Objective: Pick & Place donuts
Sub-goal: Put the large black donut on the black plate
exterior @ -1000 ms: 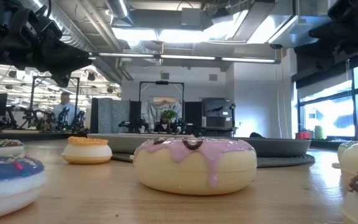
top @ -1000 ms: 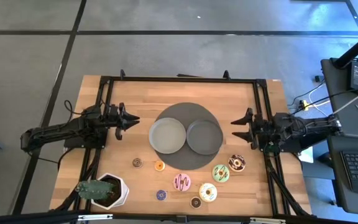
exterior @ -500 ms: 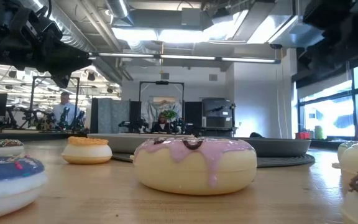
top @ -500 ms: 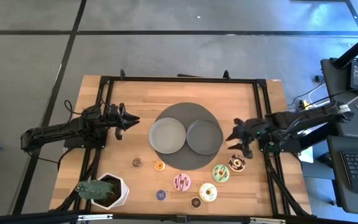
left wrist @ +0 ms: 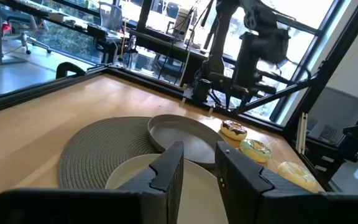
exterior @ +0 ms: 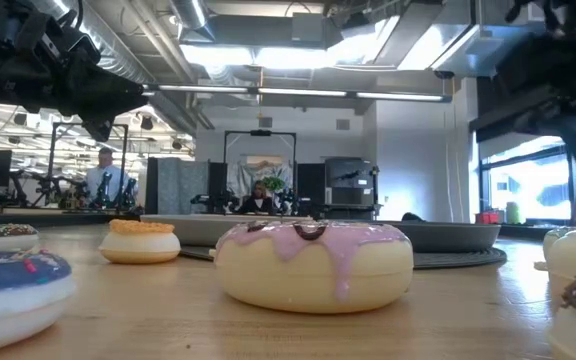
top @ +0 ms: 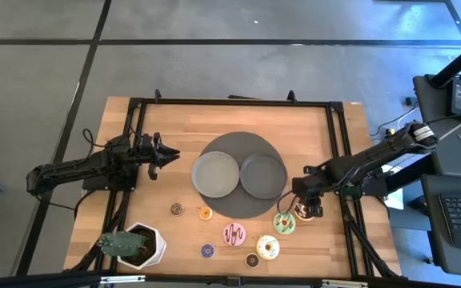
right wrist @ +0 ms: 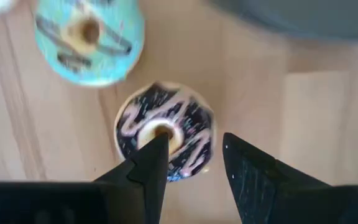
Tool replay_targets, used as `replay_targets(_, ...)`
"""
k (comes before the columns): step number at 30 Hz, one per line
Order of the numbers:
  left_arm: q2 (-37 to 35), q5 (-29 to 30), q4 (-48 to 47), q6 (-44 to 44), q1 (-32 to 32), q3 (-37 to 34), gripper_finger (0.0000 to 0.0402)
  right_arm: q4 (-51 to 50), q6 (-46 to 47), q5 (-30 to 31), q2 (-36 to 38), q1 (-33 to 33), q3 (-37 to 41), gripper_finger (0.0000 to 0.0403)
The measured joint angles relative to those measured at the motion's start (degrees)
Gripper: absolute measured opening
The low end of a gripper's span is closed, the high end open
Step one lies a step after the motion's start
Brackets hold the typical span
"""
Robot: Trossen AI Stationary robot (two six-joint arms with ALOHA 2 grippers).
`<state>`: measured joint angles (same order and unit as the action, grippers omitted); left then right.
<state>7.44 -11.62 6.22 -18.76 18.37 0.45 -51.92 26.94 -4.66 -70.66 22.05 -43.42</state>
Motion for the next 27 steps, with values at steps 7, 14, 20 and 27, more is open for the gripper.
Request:
replay_targets(7,0.0,0.0,0.0,0.0,0.0,0.0,0.0088,0.2,1.3,0.3,-6.5,2.2,0.0,0.0153)
replay_targets(14,0.0,0.0,0.0,0.0,0.0,0.0,0.0088,1.1,-0.2,0.5,-11.9,2.4,0.1,0.0153)
replay_targets(20,0.0,0.0,0.0,0.0,0.0,0.0,0.0088,1.4,0.4,0.5,-14.5,2.5,0.1,0.015)
replay_targets(27,0.0,0.0,0.0,0.0,0.0,0.0,0.0088,1.3,1.3,0.5,-13.6,2.5,0.1,0.0084)
